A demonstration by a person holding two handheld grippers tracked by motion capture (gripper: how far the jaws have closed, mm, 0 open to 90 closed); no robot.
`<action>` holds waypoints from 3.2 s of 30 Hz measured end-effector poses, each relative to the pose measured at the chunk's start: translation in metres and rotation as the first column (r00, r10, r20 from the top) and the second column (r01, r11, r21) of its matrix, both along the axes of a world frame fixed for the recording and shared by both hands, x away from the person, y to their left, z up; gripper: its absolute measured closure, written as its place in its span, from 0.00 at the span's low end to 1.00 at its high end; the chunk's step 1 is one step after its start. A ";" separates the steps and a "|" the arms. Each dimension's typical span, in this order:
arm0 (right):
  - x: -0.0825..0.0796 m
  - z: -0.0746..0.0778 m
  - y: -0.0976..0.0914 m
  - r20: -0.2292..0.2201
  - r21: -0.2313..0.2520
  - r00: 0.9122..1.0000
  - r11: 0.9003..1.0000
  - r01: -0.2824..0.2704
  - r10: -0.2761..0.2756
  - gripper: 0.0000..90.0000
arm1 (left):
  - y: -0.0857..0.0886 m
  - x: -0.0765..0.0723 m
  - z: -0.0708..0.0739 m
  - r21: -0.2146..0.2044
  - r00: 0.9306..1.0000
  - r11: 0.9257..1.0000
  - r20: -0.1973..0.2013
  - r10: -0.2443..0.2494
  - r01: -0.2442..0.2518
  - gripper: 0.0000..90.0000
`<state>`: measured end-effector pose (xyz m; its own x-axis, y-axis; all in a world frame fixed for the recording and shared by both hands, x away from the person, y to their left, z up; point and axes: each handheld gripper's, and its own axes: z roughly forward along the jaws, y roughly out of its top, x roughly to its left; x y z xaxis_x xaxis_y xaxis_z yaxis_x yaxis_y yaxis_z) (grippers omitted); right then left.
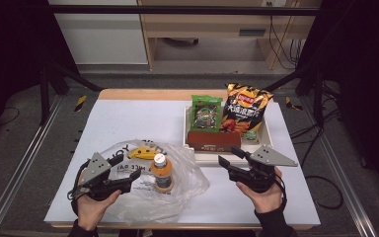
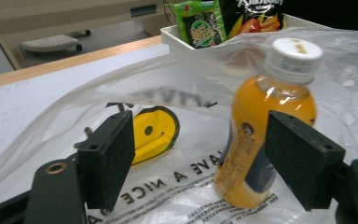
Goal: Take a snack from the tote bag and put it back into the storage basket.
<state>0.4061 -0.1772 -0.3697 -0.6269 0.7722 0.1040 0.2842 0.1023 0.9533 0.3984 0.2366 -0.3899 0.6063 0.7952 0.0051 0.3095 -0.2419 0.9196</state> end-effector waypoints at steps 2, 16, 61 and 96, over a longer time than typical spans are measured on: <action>0.000 0.004 0.007 0.007 0.002 1.000 1.000 -0.022 0.022 0.50 | 0.004 0.002 -0.001 0.001 1.000 1.000 -0.008 0.008 -0.008 0.27; -0.003 0.022 0.073 0.026 -0.006 0.985 0.986 -0.168 0.168 0.55 | 0.025 0.014 -0.006 0.006 0.998 0.999 -0.040 0.050 -0.049 0.28; 0.024 -0.058 0.163 -0.127 -0.103 0.968 0.968 -0.231 0.217 0.33 | 0.049 0.010 -0.034 0.010 0.992 0.995 -0.083 0.099 -0.099 0.28; 0.003 0.044 0.157 -0.028 -0.051 0.958 0.957 -0.286 0.285 0.34 | 0.047 0.010 -0.037 0.021 0.991 0.995 -0.090 0.099 -0.097 0.28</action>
<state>0.4090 -0.0198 -0.3256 -0.8204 0.5659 0.0816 0.2544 0.2334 0.9385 0.4085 0.2835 -0.4272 0.5239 0.8511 -0.0328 0.4145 -0.2211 0.8828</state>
